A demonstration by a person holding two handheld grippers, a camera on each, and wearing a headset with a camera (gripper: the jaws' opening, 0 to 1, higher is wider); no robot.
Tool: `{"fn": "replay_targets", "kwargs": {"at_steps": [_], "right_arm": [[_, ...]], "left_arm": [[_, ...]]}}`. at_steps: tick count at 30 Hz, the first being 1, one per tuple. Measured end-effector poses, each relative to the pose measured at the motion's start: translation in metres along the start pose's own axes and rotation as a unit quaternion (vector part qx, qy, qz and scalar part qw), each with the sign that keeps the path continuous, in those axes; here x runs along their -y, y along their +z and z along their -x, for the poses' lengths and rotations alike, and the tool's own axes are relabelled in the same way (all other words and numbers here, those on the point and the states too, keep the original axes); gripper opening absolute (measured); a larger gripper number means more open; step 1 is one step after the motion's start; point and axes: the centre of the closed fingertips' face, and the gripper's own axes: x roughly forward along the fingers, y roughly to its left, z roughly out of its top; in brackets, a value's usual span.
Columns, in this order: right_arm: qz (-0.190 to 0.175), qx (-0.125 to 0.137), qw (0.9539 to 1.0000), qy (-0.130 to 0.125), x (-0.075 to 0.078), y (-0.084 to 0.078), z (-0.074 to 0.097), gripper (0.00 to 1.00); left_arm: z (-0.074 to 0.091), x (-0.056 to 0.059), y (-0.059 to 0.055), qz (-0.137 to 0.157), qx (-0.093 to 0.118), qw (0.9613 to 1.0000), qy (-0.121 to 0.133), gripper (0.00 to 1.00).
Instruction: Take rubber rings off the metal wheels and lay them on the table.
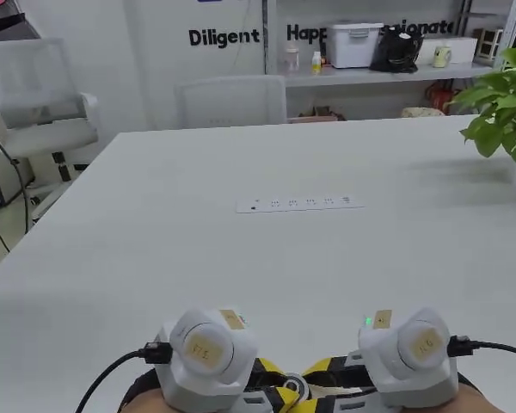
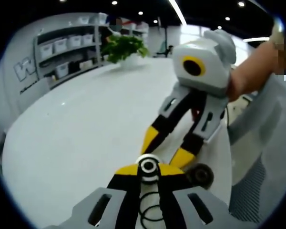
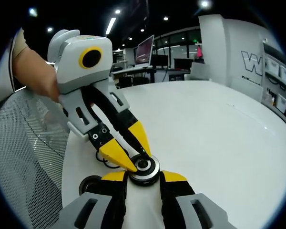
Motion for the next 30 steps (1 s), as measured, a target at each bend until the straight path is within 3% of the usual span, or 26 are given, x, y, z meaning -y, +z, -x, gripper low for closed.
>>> {"fn": "replay_targets", "kwargs": {"at_steps": [10, 17, 23, 30], "right_arm": [[-0.041, 0.008, 0.9991, 0.007, 0.001, -0.004, 0.006, 0.19], [-0.062, 0.006, 0.9980, 0.009, 0.004, -0.009, 0.010, 0.05], [-0.062, 0.003, 0.9980, 0.007, 0.003, -0.009, 0.010, 0.03], [-0.109, 0.015, 0.9940, -0.001, 0.008, -0.008, 0.015, 0.00]], "left_arm": [[0.001, -0.001, 0.000, 0.006, 0.003, 1.0000, 0.002, 0.14], [0.001, -0.001, 0.000, 0.009, 0.004, 0.9999, 0.002, 0.14], [0.001, -0.001, 0.000, 0.010, 0.004, 0.9999, 0.003, 0.14], [0.001, -0.001, 0.000, 0.008, 0.003, 0.9999, 0.007, 0.13]]}}
